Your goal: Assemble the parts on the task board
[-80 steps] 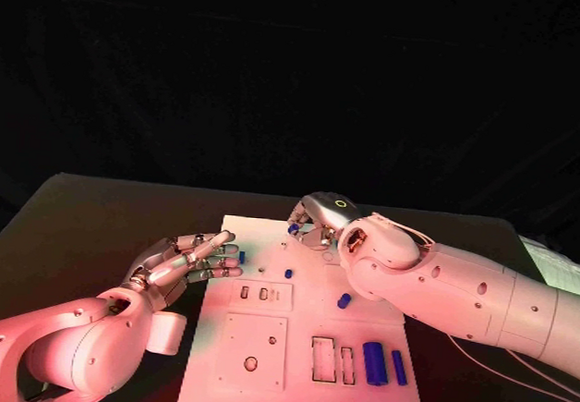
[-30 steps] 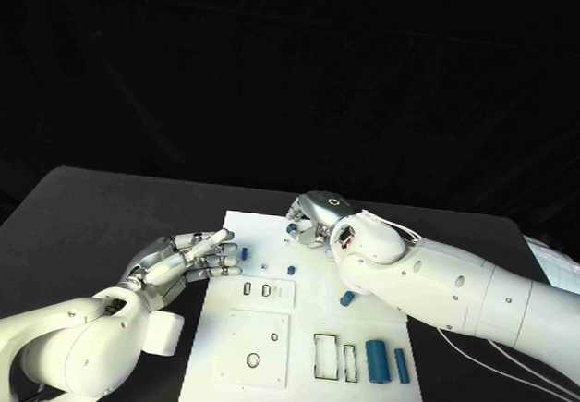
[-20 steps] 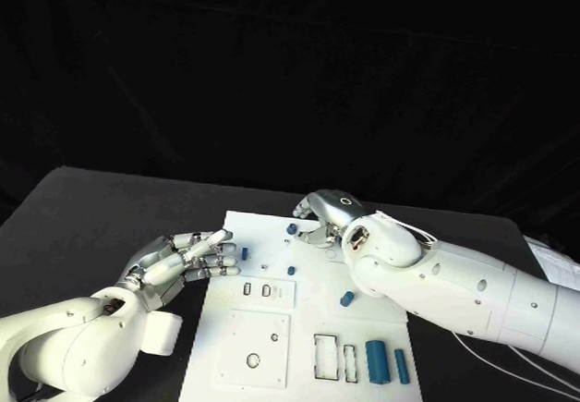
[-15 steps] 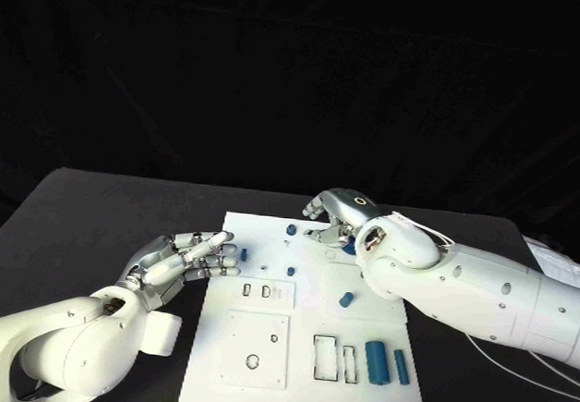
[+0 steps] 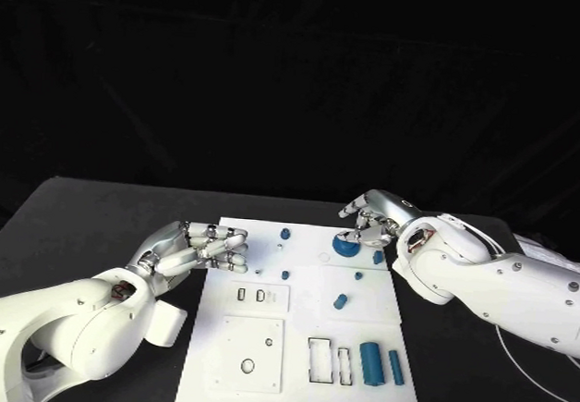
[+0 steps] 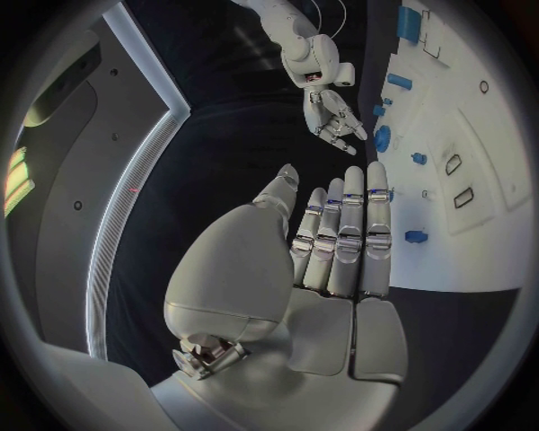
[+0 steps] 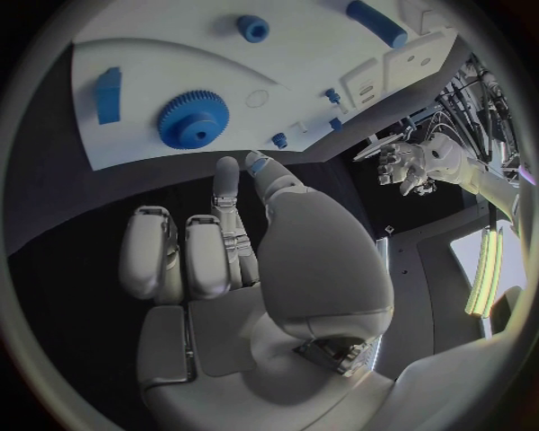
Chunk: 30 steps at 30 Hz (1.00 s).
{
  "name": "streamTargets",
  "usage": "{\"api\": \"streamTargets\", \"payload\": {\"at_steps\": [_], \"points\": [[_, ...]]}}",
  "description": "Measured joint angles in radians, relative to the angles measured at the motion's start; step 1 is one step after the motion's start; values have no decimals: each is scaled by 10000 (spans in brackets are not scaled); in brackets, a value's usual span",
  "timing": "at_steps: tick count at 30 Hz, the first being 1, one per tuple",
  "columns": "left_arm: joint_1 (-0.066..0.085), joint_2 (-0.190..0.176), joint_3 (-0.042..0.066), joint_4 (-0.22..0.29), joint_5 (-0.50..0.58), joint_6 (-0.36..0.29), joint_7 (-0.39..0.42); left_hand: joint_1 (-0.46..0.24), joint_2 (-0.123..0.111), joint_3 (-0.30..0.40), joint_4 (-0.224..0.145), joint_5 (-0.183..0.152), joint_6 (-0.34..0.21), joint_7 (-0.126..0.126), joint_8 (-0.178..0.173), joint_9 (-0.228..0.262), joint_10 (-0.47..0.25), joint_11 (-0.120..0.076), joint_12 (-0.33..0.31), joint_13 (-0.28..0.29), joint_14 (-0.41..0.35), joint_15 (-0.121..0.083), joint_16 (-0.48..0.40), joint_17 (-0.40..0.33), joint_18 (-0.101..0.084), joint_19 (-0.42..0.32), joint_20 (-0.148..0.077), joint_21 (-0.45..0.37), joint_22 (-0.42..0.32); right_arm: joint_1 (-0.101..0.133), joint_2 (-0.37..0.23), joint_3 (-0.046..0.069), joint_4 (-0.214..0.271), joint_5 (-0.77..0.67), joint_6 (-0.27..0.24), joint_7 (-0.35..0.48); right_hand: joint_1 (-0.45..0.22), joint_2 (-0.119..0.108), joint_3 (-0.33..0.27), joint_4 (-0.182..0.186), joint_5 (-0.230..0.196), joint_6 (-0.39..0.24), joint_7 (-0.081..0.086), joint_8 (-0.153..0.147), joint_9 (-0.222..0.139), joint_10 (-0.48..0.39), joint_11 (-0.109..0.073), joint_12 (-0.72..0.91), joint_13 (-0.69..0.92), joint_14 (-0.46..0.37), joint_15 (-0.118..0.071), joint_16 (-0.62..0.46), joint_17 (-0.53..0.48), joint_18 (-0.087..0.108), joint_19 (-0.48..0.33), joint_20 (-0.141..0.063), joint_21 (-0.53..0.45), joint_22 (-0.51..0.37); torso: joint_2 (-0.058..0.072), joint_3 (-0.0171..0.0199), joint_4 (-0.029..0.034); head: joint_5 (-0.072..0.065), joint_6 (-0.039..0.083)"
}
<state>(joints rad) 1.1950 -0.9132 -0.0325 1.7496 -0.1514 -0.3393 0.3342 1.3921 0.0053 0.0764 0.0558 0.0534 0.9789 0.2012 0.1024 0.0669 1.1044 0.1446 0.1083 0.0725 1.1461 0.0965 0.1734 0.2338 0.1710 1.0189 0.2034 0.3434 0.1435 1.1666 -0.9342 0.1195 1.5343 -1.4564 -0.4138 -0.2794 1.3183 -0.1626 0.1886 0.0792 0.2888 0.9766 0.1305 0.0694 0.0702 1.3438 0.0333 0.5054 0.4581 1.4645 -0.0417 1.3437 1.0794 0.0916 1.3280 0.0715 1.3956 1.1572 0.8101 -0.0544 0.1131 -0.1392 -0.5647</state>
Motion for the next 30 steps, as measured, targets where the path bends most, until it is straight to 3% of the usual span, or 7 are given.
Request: {"api": "streamTargets", "payload": {"at_steps": [3,7,17,28,30], "points": [[170,82,4,-65,-183,6,-145,0,0,0,0,0,35,36,-42,0,0,0,-58,0,0,0,0,20,0,33,-32,0,0,0,-69,5,-141,193,166,-84,145,145,-321,275,36,-117,47,0,0,-244,56,1438,1706,0,0,338,602,1,102,70,141,275,-13,21,-29,-5,9],[269,160,6,-120,-301,6,-267,0,0,0,0,0,35,35,-46,1,0,0,-75,-16,-1,0,0,34,0,33,-32,0,-1,-8,-73,7,-300,336,387,-214,244,149,-540,494,36,-206,62,0,-1,-280,92,2278,2733,40,40,496,938,1,125,64,182,420,-17,35,-47,-24,8],[315,179,-2,-181,-234,-7,-386,0,0,-1,1,0,34,36,-85,1,0,0,-127,-16,-1,0,-60,44,1,33,-32,0,-1,-317,19,3,-492,338,886,-486,374,202,-703,657,36,-218,75,38,-2,-315,127,2724,3352,1,79,612,1185,1,152,91,257,549,-8,35,-45,-107,-62],[318,182,-4,-211,-81,-8,-390,-44,-43,-1,1,0,34,36,-85,2,-1,1,-126,-16,-1,1,-60,53,0,32,-32,0,-2,-362,219,36,-638,209,981,-549,427,256,-784,738,36,-221,77,115,12,-314,127,3227,3901,1,78,700,1398,2,225,91,308,685,-9,18,-4,-136,-118],[318,182,-5,-216,-60,-8,-390,-44,-44,-1,1,0,34,36,-85,2,-1,1,-126,-16,-1,1,-60,53,0,32,-32,0,-2,-364,242,37,-653,174,970,-553,466,295,-783,738,36,-221,77,144,25,-293,106,3393,4074,1,78,747,1461,-149,261,127,371,738,-9,16,-2,-136,-123]]}}
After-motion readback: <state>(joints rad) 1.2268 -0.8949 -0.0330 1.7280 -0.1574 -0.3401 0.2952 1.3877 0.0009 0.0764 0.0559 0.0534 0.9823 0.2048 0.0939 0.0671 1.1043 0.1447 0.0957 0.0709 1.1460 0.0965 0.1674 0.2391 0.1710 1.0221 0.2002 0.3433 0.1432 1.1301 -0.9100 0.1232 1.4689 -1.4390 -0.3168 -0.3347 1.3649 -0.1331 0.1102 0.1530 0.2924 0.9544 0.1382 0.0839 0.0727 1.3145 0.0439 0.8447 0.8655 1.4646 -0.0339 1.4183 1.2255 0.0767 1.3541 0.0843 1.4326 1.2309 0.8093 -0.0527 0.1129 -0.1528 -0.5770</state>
